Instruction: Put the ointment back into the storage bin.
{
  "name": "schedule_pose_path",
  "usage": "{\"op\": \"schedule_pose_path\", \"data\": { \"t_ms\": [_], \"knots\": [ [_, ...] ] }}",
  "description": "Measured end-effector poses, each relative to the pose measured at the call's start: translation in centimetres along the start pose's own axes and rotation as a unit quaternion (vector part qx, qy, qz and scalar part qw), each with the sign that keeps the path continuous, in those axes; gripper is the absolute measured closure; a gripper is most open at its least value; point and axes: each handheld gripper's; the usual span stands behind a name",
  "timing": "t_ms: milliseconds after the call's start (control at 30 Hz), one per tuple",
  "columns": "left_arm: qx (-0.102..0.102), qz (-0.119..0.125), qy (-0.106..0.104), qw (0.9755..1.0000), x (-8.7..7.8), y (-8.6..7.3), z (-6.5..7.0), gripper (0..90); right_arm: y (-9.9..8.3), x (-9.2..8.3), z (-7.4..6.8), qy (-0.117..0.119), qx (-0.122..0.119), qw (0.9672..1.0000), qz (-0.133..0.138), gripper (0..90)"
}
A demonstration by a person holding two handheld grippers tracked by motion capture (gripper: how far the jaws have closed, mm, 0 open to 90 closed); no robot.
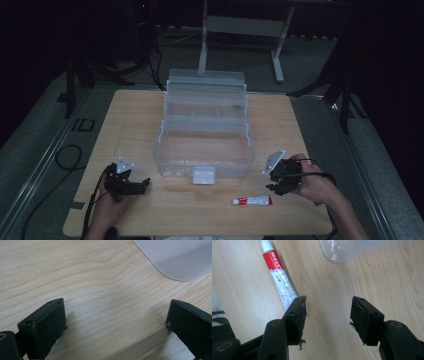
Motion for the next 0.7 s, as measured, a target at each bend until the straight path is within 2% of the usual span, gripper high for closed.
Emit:
{"op": "schedule_pose_path", "data": {
  "t_ms": [700],
  "knots": [
    [0.000,0.000,0.000,1.0000,0.0,0.0,0.0,3.1,2.3,1.1,-1.0,0.020,-0.039,0.9988,-0.024,49.8]
  ]
}}
Point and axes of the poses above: each handheld gripper's, and its own axes: x roughly forward along the jaws, y roughly out of its top, z roughly to its right, and after that the axes turned 1 degree about -x, right-handed
